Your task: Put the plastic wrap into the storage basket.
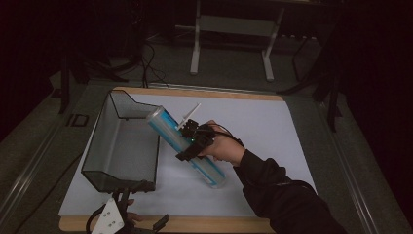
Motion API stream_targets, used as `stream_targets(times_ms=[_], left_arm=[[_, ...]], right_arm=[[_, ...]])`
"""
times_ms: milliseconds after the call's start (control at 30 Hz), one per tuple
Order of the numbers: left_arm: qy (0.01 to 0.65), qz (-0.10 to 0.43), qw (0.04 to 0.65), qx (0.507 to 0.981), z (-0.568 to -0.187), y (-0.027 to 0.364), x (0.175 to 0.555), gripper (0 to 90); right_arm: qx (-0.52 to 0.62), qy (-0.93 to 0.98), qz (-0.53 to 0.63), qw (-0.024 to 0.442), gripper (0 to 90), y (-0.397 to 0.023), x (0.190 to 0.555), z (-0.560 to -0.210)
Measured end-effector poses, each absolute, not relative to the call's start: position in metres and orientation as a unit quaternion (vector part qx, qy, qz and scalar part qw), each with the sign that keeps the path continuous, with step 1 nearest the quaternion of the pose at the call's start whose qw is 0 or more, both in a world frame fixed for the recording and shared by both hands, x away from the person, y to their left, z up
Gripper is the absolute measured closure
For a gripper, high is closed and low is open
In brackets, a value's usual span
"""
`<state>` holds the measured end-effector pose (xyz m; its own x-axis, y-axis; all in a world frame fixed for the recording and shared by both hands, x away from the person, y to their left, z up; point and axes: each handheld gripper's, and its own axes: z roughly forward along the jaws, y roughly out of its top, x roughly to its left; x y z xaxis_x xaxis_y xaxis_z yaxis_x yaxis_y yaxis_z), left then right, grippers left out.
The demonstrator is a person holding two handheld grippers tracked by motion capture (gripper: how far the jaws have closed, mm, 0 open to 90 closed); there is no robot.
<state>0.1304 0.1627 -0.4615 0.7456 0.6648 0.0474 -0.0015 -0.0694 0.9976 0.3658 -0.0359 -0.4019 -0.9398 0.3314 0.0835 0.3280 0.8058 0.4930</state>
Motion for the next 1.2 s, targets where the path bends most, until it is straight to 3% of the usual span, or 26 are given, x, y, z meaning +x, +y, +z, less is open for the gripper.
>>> stream_targets(times_ms=[700,1200], left_arm=[[0.258,0.287,0.624,0.679,-0.462,0.169,0.119,0.7],[0.262,0.299,0.617,0.68,-0.462,0.176,0.116,0.7]], right_arm=[[0.216,0.904,0.369,0.01,31.3,0.023,0.371,-0.346],[0.244,0.879,0.409,-0.014,31.3,0.075,0.365,-0.335]])
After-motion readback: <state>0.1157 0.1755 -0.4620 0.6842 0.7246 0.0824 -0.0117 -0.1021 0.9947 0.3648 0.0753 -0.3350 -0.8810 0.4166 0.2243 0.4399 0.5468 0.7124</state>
